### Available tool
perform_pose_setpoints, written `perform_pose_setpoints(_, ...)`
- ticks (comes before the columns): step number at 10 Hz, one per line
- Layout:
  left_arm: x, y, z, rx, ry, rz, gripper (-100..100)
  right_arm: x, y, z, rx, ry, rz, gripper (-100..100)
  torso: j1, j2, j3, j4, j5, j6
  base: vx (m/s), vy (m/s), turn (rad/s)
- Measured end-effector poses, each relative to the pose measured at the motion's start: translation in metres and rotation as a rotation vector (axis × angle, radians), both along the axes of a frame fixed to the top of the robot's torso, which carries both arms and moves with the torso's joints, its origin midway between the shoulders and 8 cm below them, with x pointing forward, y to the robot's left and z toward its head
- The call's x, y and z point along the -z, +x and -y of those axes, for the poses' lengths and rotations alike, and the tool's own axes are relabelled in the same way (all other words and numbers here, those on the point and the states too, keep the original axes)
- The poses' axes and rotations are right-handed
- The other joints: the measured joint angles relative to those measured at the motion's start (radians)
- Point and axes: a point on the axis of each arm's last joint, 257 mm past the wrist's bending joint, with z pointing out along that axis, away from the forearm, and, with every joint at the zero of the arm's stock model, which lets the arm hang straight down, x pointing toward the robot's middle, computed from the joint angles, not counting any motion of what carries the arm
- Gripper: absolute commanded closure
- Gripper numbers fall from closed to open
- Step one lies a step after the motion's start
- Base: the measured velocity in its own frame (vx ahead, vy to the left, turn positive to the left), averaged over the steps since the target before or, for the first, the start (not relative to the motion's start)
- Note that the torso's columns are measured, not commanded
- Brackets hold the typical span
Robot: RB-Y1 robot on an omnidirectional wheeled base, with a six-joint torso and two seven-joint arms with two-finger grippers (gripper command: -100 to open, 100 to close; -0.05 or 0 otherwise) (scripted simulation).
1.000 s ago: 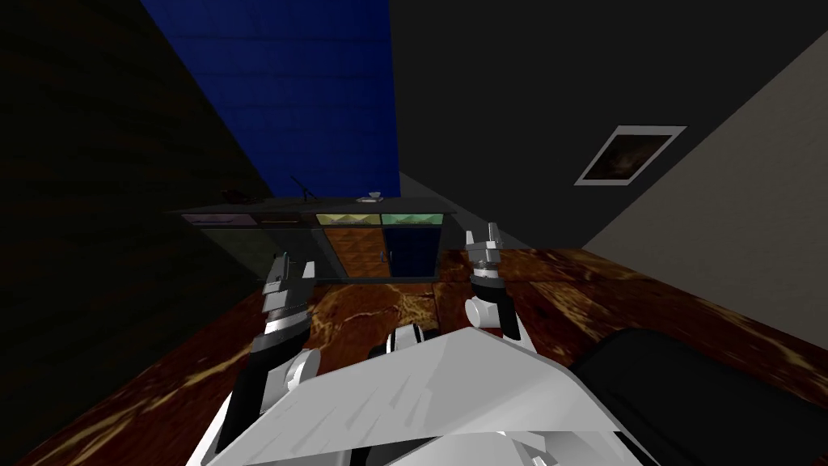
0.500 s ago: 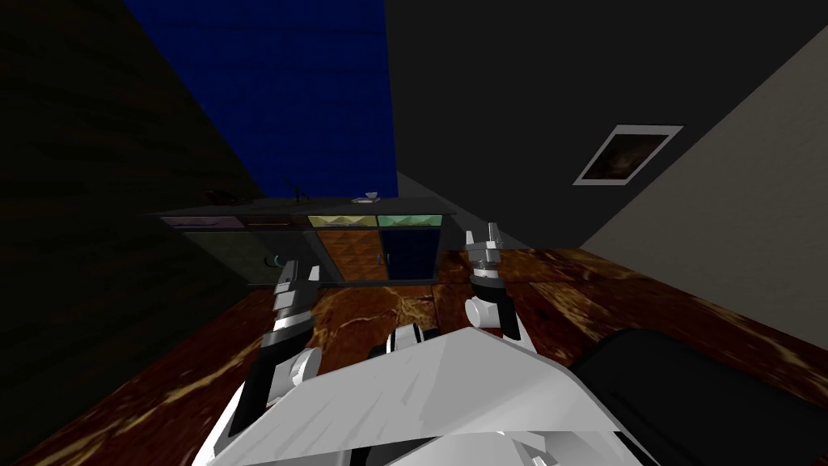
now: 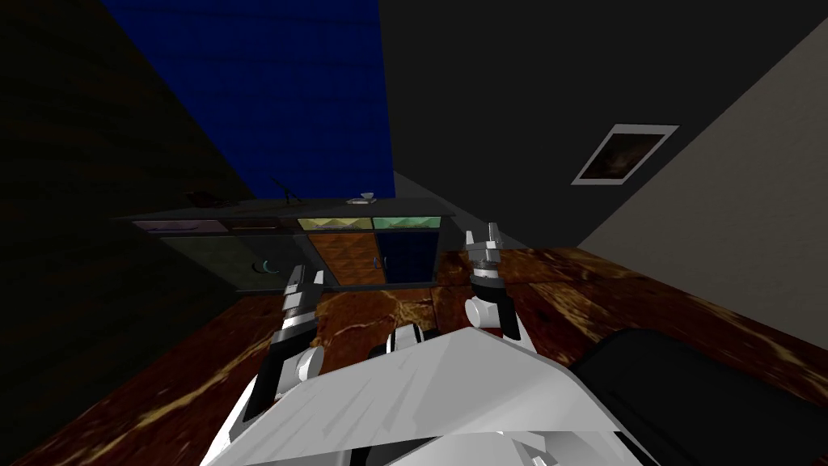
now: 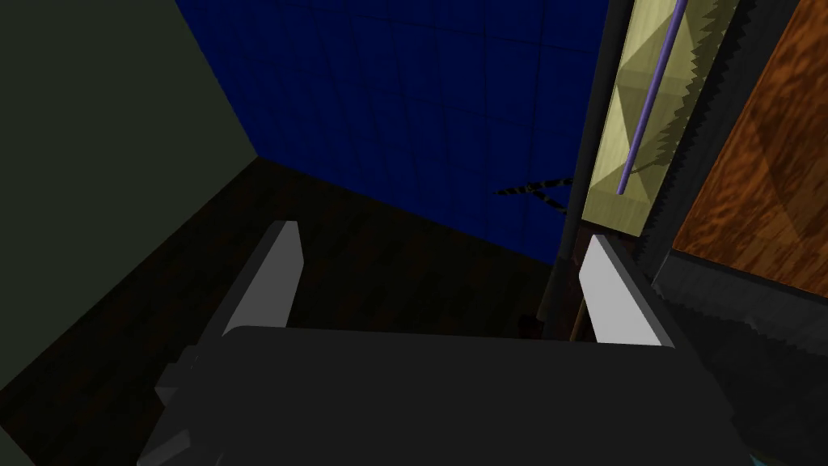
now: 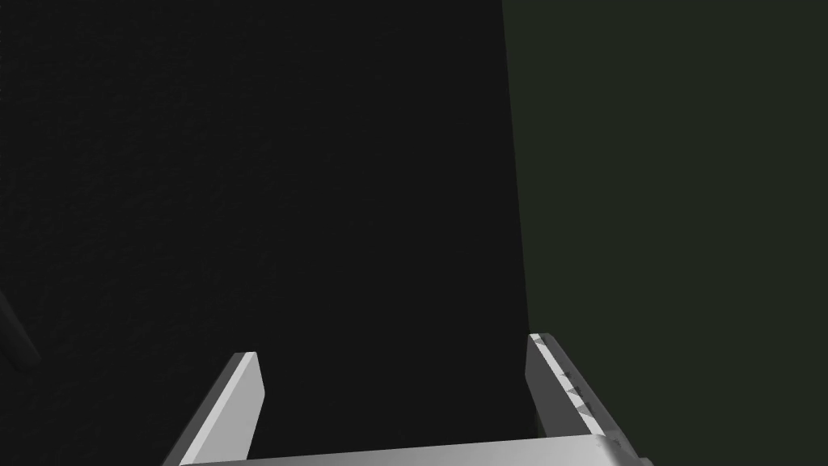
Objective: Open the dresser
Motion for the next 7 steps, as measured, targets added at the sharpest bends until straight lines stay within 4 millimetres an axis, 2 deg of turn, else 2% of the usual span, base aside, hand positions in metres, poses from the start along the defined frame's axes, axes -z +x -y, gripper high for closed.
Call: perform_pose_setpoints(7,0.060,0.017,-0.022,-0.011,-0.061,-0.099,-100,0.000,0.000,0.000,0.000,0.000,0.000,0,-0.001,-0.001,-0.001,0.000,0.000,0.000,0.075,-0.030,-0.033)
